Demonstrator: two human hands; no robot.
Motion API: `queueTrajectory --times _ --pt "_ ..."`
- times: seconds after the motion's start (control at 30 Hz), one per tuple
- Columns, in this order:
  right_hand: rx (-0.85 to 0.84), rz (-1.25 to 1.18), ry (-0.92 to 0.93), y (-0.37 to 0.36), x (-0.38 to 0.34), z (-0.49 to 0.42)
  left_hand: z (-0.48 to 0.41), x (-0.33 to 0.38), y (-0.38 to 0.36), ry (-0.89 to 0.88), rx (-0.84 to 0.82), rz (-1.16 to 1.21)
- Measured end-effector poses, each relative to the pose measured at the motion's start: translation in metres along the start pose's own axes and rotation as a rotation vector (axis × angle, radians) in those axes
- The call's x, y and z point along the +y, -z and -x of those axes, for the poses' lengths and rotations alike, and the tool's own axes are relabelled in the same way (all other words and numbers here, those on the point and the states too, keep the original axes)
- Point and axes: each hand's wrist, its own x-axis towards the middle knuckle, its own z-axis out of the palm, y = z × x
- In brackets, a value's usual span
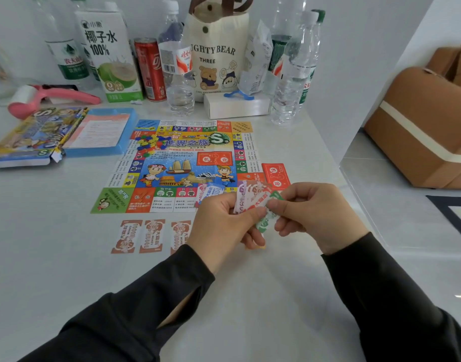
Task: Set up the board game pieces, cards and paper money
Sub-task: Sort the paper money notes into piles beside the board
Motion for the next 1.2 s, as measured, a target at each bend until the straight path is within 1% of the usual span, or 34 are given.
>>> queueTrajectory --times 0.07,0.13,0.2,0.33,0.57,0.67,0.73,0.83,0.9,1.07,1.2 --pt "0.005 0.072 0.023 0.002 0.000 -0.001 0.000 0.001 0.000 0.016 -0.020 -0.011" --pt "0.029 0.150 0.084 0.004 -0.001 -0.002 0.000 0.001 0.001 0.036 -0.046 -0.034" --pt "0.038 0.159 0.134 0.006 -0.003 -0.002 0.001 0.001 0.000 0.053 -0.076 -0.067" --pt "0.034 0.152 0.170 0.005 -0.005 0.002 0.002 0.000 -0.002 0.077 -0.119 -0.108" --pt "0.265 0.398 0.390 -0.006 0.000 0.005 0.000 0.000 0.000 0.093 -0.070 -0.102" --pt "0.300 0.365 0.456 -0.007 -0.001 0.006 0.000 0.001 0.000 0.080 -0.065 -0.063" --pt "0.253 0.274 0.427 -0.004 -0.002 0.005 0.001 0.001 -0.001 0.077 -0.073 -0.046" --pt "0.129 0.113 0.334 0.000 -0.002 0.002 0.001 0.000 -0.002 0.077 -0.085 -0.050" --pt "0.089 0.063 0.294 0.001 -0.001 0.000 0.002 0.000 -0.002 0.076 -0.096 -0.050" --pt "0.091 -0.011 0.239 0.003 -0.002 0.000 0.004 0.001 -0.003 0.078 -0.119 -0.046" --pt "0.137 -0.044 0.190 0.001 -0.003 -0.001 0.004 0.002 -0.005 0.093 -0.111 0.029"
